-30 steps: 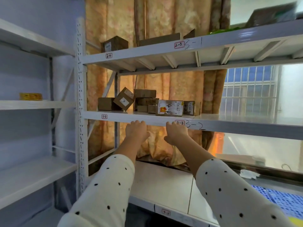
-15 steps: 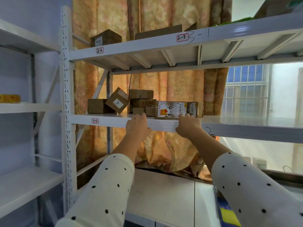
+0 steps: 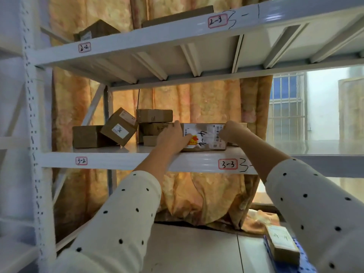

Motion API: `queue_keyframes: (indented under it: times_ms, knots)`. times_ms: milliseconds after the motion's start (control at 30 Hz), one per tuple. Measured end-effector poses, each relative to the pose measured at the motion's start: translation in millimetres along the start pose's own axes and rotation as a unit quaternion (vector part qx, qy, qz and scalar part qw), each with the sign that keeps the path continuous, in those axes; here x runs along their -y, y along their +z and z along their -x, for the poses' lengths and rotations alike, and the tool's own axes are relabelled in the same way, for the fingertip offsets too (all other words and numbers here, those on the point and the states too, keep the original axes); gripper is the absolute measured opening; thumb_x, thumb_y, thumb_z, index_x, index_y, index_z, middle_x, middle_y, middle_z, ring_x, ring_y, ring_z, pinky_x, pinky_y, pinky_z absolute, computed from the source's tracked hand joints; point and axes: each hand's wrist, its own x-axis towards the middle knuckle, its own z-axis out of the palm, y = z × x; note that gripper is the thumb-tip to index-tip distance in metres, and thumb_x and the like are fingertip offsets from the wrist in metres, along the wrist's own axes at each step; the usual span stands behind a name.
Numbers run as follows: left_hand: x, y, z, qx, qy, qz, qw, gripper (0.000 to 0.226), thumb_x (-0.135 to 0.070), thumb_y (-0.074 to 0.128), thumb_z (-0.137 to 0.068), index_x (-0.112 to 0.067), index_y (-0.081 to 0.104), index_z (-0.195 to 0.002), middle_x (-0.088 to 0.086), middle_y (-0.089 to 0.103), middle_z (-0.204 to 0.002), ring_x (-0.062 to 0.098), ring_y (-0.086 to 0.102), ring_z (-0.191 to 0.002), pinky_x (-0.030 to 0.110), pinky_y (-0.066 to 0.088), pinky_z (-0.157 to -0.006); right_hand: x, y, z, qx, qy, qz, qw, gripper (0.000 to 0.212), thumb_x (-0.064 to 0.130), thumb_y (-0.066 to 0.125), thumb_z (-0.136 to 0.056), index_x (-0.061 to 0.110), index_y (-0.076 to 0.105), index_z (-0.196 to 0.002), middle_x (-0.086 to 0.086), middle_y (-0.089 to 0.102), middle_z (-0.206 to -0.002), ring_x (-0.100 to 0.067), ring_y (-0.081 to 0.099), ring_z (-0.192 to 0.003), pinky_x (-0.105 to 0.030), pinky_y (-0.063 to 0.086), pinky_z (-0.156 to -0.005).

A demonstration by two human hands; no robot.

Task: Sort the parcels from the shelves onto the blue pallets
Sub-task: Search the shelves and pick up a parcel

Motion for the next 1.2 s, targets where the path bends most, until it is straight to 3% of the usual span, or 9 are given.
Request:
queue_keyframes:
  times_ms: [67,233,333,467,600,767,900,1033,1200]
  knots:
    - [2,7,-11,0.017,-0.001,0.046,0.999,0.065,-0.05,0.047,-0.093,-0.01,0.029,-0.141,0.016,0.047,-0.134,0.033,0.054,-0.113,0.042,0.048,-0.087,1,4,-11,0.02,0.007,-0.057,0.998,0.031,0.013,0.042,-0.096,0.0,0.05,-0.123,-0.007,0.053,-0.083,-0.022,0.052,-0.087,-0.034,0.049,-0.083]
    - [16,23,-25,0.035,0.016,0.149,0.988,0.085,-0.054,0.062,-0.084,-0.013,0.02,-0.146,0.014,0.035,-0.141,0.033,0.051,-0.116,0.046,0.049,-0.092,6,11,-15,0.013,0.004,-0.21,0.978,0.052,0.023,0.042,-0.097,-0.004,0.033,-0.141,-0.02,0.057,-0.12,-0.026,0.057,-0.101,-0.04,0.049,-0.09]
    - [25,29,-36,0.042,-0.007,0.292,0.956,0.088,-0.049,0.073,-0.076,-0.014,0.027,-0.142,0.012,0.042,-0.133,0.028,0.053,-0.113,0.044,0.049,-0.094,9,10,-13,-0.024,-0.027,-0.294,0.955,0.054,0.03,0.043,-0.097,-0.001,0.027,-0.138,-0.019,0.055,-0.111,-0.024,0.053,-0.091,-0.037,0.047,-0.078]
    - [33,31,-41,0.037,0.0,0.372,0.927,0.07,-0.049,0.078,-0.07,-0.013,0.042,-0.117,0.009,0.048,-0.118,0.026,0.055,-0.107,0.043,0.051,-0.089,19,8,-2,-0.094,-0.065,-0.362,0.925,0.028,0.025,0.049,-0.098,0.008,0.033,-0.112,-0.003,0.047,-0.089,-0.015,0.051,-0.074,-0.024,0.047,-0.06]
    - [44,20,-35,0.009,0.04,0.342,0.939,0.087,-0.051,0.08,-0.066,-0.01,0.04,-0.132,0.006,0.036,-0.126,0.024,0.044,-0.118,0.042,0.044,-0.098,39,5,8,-0.158,-0.082,-0.35,0.92,0.031,0.032,0.053,-0.097,0.012,0.038,-0.113,0.004,0.053,-0.087,-0.007,0.056,-0.071,-0.019,0.048,-0.058]
    - [54,1,-18,0.007,0.132,0.233,0.964,0.118,-0.062,0.08,-0.057,-0.018,0.019,-0.149,0.005,0.032,-0.146,0.025,0.037,-0.132,0.042,0.04,-0.103,61,2,22,-0.189,-0.076,-0.335,0.92,0.034,0.039,0.06,-0.091,0.012,0.047,-0.108,-0.009,0.062,-0.096,-0.028,0.067,-0.087,-0.042,0.058,-0.076]
    - [45,-5,2,-0.044,0.173,0.175,0.968,0.107,-0.066,0.075,-0.061,-0.013,0.029,-0.141,0.006,0.042,-0.136,0.026,0.044,-0.122,0.036,0.039,-0.096,71,-5,44,-0.222,-0.04,-0.373,0.9,0.042,0.034,0.063,-0.09,0.003,0.05,-0.115,-0.018,0.061,-0.109,-0.028,0.066,-0.09,-0.037,0.058,-0.075]
    - [25,-10,17,-0.092,0.207,0.147,0.963,0.1,-0.07,0.069,-0.064,-0.011,0.034,-0.137,0.005,0.043,-0.137,0.022,0.04,-0.126,0.033,0.031,-0.102,62,-27,73,-0.242,-0.033,-0.357,0.902,0.034,0.03,0.065,-0.089,0.004,0.054,-0.108,-0.016,0.064,-0.098,-0.018,0.067,-0.075,-0.026,0.057,-0.063]
    - [-30,-22,45,-0.02,0.249,0.223,0.942,0.114,-0.068,0.071,-0.065,-0.012,0.017,-0.148,0.006,0.038,-0.146,0.025,0.041,-0.131,0.039,0.035,-0.103,33,-65,107,-0.268,-0.01,-0.315,0.911,0.036,0.029,0.069,-0.086,0.002,0.059,-0.107,-0.005,0.065,-0.084,-0.01,0.064,-0.067,-0.015,0.052,-0.053]
